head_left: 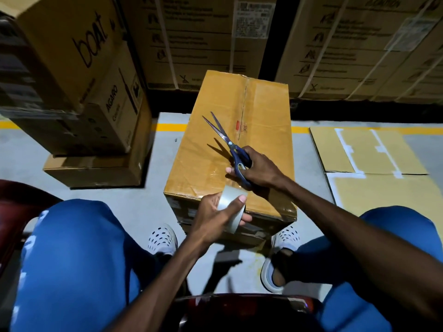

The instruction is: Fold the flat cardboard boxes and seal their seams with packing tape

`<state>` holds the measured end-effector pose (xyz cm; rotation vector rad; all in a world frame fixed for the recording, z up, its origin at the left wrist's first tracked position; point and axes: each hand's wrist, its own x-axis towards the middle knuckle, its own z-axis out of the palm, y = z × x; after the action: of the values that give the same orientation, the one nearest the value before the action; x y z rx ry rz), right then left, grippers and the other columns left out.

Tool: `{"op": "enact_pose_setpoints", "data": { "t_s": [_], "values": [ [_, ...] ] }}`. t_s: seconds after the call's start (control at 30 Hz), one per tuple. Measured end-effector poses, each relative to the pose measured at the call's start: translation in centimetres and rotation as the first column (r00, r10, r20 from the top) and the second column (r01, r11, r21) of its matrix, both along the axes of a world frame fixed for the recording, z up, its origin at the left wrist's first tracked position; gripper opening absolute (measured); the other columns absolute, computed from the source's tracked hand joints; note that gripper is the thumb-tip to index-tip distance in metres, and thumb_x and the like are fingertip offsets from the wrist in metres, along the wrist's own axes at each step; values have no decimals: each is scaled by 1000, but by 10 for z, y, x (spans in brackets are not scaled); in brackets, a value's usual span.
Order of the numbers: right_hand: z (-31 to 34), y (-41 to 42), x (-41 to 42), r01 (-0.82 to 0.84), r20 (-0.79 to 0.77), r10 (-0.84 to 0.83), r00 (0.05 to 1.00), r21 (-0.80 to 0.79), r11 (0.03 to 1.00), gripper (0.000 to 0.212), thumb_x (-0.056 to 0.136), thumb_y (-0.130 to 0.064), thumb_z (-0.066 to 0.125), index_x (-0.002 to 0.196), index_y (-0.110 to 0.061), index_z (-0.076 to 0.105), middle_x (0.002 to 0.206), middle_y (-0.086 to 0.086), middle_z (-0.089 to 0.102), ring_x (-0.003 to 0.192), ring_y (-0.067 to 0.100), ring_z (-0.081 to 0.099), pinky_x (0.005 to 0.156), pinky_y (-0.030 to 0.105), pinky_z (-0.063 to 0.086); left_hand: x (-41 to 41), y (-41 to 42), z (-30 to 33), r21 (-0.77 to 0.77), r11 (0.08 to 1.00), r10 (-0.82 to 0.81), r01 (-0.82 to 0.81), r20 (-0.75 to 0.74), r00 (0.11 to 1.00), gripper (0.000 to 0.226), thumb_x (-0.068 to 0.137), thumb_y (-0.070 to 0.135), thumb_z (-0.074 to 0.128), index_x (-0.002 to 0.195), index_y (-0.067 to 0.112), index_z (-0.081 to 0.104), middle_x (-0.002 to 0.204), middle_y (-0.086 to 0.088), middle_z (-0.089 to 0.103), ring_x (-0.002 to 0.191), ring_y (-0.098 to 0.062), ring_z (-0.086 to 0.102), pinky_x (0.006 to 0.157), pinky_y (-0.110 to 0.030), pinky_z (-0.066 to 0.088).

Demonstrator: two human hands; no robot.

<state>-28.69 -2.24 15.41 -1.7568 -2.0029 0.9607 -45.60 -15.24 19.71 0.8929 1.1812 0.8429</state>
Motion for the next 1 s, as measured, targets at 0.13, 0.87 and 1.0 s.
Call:
{"op": "enact_pose_setpoints", "data": {
  "t_s": [0.13,0.87,1.0],
  "values": [
    [-15,-14,-8,89,67,-101,993,167,982,72,80,-68,68,138,-33,47,130,-2,64,127,29,45,100,43,43,3,-12,-6,-53,999,6,-5,11,1000,22,95,26,65,101,5,66,85,-19,76,64,-16,72,59,-25,56],
    [-25,29,6,62,66,-98,993,420,905,76,75,-72,71,136,-33,49,117,-2,69,109,28,59,85,34,46,28,26,-96,-122,954,241,-272,-220,945,44,67,53,81,88,25,54,89,-4,67,75,-20,65,67,-30,52],
    [-22,22,3,43,168,-162,972,551,833,70,81,-74,62,136,-32,52,89,1,70,77,24,63,61,30,45,22,32,-102,-136,949,261,-285,-170,950,50,84,26,79,110,19,37,87,-1,59,74,-19,58,60,-31,47]
  ]
}}
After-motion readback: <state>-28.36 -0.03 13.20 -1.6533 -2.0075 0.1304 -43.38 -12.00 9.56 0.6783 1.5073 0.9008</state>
